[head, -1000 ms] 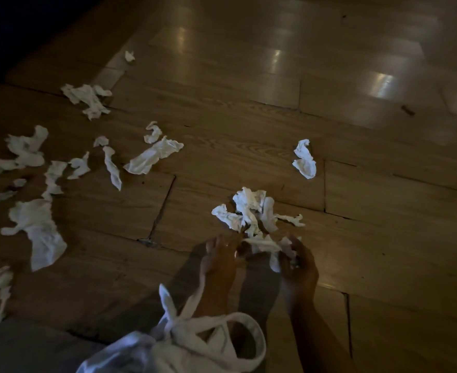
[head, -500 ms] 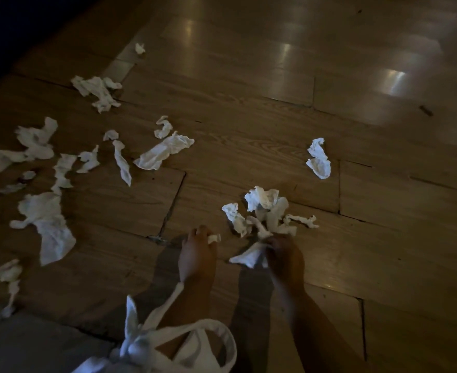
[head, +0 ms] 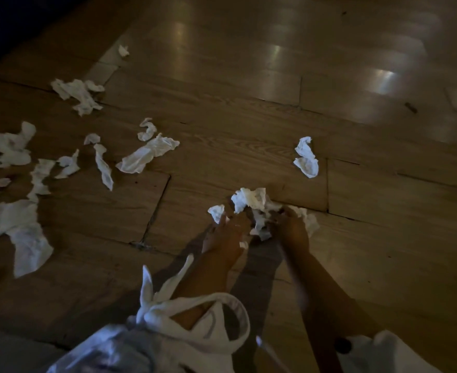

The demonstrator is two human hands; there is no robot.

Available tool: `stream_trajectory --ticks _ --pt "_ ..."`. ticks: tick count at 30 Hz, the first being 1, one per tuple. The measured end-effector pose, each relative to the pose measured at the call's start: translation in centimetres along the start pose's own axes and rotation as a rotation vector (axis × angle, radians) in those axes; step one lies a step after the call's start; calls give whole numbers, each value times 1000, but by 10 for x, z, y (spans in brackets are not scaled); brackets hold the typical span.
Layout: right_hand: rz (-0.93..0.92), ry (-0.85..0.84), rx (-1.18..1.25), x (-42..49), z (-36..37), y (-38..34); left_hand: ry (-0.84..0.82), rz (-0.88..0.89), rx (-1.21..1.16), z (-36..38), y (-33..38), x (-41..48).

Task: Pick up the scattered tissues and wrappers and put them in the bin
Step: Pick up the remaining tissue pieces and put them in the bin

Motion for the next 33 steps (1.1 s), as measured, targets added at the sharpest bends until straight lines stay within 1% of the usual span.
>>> stream_trajectory --ticks 2,4,6,8,10,11,12,14,16,18,20,21,22,23,26,28,30,33 --pt "52 -33 30 -22 -5 6 -29 -85 -198 13 -8 0" --pt "103 -36 52 -46 -10 19 41 -169 -255 14 -22 -4" --pt "121 55 0 -65 -18 37 97 -154 -244 8 -27 -2" --pt "98 113 -79 -75 -20 51 227 -124 -285 -9 -23 0" --pt "121 97 -56 -80 -22 55 432 -79 -369 -31 -13 3" --pt "110 98 -48 -81 -24 53 490 -51 -387 -38 -6 7" --pt "99 93 -51 -82 -25 50 497 -22 -404 -41 1 14" --pt "70 68 -55 -81 -24 45 444 56 -407 -41 17 32" --pt "44 61 -51 -80 -22 44 409 154 -348 -41 30 47" --pt "53 52 -49 -78 -21 47 353 144 -203 -37 31 58" --pt "71 48 -57 -76 -19 49 235 82 -28 -26 23 63" --pt "86 39 -56 -75 -19 50 178 65 -10 -19 18 63" --pt "90 34 -55 -74 -18 51 152 65 -30 -14 14 62" --pt "92 29 -58 -73 -17 50 159 56 -72 -10 7 62" --pt "99 31 -54 -72 -16 51 226 -6 -177 -10 -7 52" --pt "134 40 -49 -71 -17 50 203 -13 -213 -12 -10 45" --pt "188 50 -33 -70 -19 45 199 -19 -268 -20 -14 35" --pt "179 48 -23 -74 -16 24 280 -4 -335 -50 -30 18"
Point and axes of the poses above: each hand's wrist, its own x-axis towards the middle knuckle, its own z-axis out of the palm, y = z × x, the point moved 7 cm from there along x, towards the middle knuckle, and after that the axes turned 14 degrees about z, right-handed, at the moved point
